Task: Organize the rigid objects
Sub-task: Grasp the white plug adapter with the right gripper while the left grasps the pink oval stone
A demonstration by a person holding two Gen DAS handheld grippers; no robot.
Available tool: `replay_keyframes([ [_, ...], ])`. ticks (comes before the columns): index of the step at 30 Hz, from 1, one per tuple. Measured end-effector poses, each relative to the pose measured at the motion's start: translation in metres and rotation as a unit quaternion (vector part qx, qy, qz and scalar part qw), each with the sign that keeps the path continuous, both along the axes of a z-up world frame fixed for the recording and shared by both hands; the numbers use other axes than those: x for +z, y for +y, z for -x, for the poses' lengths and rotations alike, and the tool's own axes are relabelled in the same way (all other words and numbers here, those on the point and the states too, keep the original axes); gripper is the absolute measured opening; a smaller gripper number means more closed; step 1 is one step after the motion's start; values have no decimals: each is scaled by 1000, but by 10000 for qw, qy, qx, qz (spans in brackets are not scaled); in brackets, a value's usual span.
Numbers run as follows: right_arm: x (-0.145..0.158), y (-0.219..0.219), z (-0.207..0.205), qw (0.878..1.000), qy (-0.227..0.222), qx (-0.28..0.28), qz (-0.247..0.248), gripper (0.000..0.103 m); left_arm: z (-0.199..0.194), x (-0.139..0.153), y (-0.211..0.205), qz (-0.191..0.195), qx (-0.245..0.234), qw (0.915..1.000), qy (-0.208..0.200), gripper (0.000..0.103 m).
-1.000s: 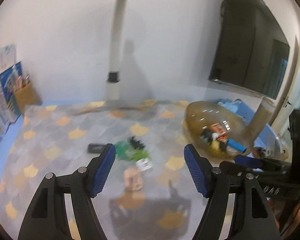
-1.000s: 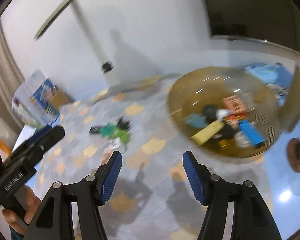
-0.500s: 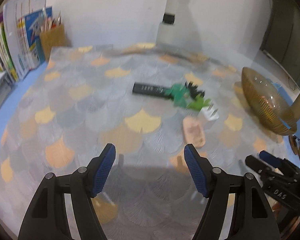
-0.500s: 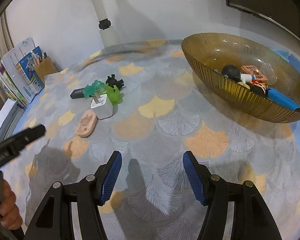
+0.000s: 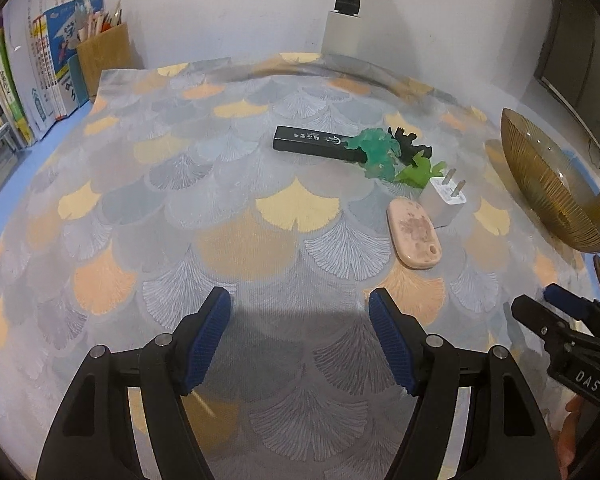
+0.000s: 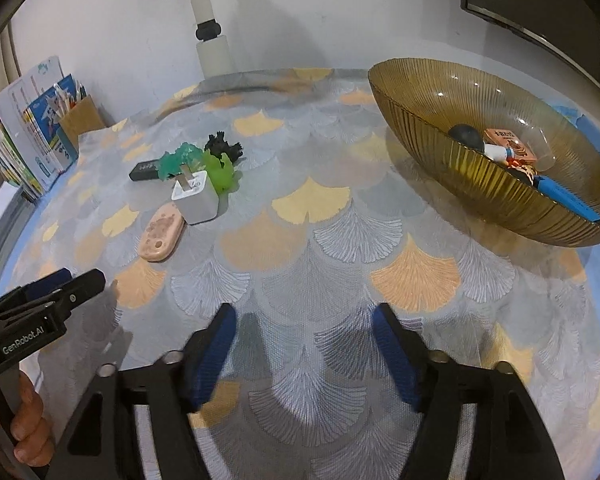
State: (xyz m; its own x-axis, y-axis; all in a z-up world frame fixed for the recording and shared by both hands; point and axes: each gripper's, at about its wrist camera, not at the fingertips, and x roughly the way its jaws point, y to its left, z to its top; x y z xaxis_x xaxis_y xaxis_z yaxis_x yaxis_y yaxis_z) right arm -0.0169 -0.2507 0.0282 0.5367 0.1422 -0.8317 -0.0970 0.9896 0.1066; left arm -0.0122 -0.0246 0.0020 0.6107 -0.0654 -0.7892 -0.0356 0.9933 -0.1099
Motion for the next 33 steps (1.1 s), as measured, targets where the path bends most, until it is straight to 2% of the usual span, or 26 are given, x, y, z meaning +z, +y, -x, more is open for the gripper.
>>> replay_keyframes([
  [8, -1, 9, 0, 9996, -41, 127, 250, 79, -1, -2, -1, -19, -48, 10000, -8, 75],
  [24, -4, 13, -3, 9991, 39, 221, 363, 79, -2, -3, -6, -119, -97, 9999, 15, 79],
  [26, -4, 12, -4, 9992, 55, 219, 338, 79, -3, -2, -3, -14, -140, 9999, 33, 79],
  [30, 2, 13, -8, 9986, 420, 310, -12, 79, -3, 6, 8, 610, -555, 9966, 57, 79],
  [31, 9, 15, -13, 9975, 564, 376, -199, 79, -4, 10, 8, 607, -602, 9963, 12, 79],
  [33, 23, 20, -20, 9970, 539, 427, -348, 79, -9, 19, 3, 473, -760, 9959, -108, 79],
])
